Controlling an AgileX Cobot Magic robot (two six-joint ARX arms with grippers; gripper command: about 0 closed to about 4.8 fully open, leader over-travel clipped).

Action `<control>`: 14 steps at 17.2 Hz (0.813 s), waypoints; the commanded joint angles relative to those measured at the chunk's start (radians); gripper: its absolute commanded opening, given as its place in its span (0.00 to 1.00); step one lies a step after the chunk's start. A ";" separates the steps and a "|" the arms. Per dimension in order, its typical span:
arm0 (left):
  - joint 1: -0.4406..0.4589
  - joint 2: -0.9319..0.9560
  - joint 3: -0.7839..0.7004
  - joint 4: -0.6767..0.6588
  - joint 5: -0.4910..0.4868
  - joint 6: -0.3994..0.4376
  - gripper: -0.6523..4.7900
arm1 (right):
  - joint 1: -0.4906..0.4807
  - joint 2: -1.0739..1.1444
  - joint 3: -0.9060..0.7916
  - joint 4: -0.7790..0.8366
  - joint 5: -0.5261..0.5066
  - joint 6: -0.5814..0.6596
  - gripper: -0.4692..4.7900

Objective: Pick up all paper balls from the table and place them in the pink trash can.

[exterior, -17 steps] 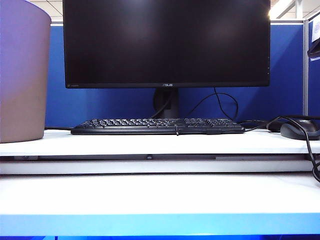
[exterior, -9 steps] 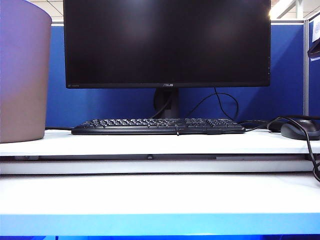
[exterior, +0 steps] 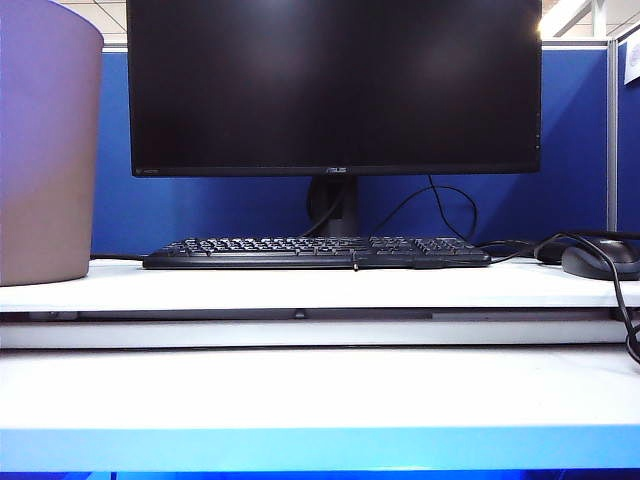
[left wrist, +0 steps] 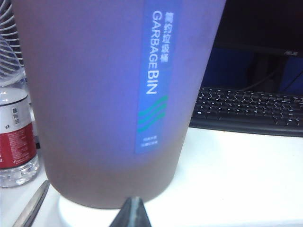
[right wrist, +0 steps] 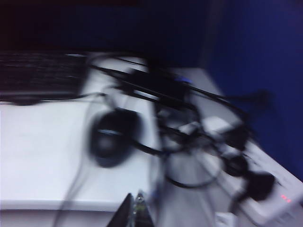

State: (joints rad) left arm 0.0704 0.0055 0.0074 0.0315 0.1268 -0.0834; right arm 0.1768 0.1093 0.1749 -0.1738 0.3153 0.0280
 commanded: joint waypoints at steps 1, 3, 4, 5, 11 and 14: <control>0.000 -0.002 0.000 0.007 0.008 0.000 0.11 | -0.117 -0.110 -0.098 0.117 -0.192 0.072 0.08; 0.000 -0.002 0.000 0.008 0.008 0.000 0.11 | -0.127 -0.108 -0.148 0.154 -0.221 0.113 0.08; 0.000 -0.002 0.000 0.007 0.008 0.000 0.11 | -0.126 -0.108 -0.159 0.151 -0.221 0.114 0.08; 0.000 -0.002 0.000 0.008 0.008 0.000 0.11 | -0.127 -0.108 -0.166 0.149 -0.220 0.114 0.08; 0.000 -0.002 0.000 0.007 0.008 0.000 0.11 | -0.127 -0.108 -0.173 0.158 -0.220 0.113 0.08; 0.000 -0.002 0.000 0.007 0.008 0.000 0.11 | -0.126 -0.108 -0.173 0.155 -0.274 0.137 0.08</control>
State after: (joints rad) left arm 0.0704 0.0055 0.0074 0.0292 0.1299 -0.0834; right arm 0.0494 0.0029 0.0082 -0.0345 0.0731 0.1528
